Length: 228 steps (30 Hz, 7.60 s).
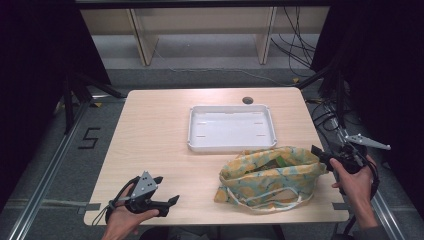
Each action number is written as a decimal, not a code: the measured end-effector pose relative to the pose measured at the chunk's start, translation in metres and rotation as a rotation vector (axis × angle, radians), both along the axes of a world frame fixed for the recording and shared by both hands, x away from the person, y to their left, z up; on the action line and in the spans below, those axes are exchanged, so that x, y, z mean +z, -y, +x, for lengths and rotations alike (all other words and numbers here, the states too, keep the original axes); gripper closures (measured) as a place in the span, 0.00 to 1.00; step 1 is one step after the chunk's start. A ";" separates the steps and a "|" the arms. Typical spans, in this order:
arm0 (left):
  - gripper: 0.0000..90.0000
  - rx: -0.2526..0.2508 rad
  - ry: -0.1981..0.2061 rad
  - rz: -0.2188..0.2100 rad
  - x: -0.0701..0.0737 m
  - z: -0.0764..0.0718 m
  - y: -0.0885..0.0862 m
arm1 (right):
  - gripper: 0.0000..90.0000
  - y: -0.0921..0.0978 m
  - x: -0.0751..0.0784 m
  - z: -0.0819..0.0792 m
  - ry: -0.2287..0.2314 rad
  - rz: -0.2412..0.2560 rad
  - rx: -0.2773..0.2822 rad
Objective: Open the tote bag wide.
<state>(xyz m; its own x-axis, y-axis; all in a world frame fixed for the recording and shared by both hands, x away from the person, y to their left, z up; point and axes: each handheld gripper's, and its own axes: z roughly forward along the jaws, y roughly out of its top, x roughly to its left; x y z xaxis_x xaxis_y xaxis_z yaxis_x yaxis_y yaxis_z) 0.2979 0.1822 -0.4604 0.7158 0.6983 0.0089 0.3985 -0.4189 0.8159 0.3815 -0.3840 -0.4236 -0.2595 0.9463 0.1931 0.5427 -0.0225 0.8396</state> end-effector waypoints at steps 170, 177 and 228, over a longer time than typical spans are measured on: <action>0.54 -0.291 0.049 0.077 0.019 0.022 0.128 | 0.49 -0.197 0.018 0.038 -0.078 -0.176 0.767; 0.99 -0.325 0.066 0.072 0.013 0.031 0.131 | 0.79 -0.205 0.015 0.042 -0.016 -0.252 0.777; 0.53 -0.156 0.079 0.010 0.075 0.043 0.092 | 0.48 -0.178 0.046 0.004 -0.053 -0.163 0.869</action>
<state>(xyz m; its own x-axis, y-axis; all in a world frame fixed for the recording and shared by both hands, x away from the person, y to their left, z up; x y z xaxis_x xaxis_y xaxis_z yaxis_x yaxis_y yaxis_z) 0.3411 0.0898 -0.3850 0.8120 0.5787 0.0757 0.2632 -0.4789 0.8375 0.3859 -0.2062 -0.3775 -0.8939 0.4357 0.1052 0.3505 0.5333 0.7699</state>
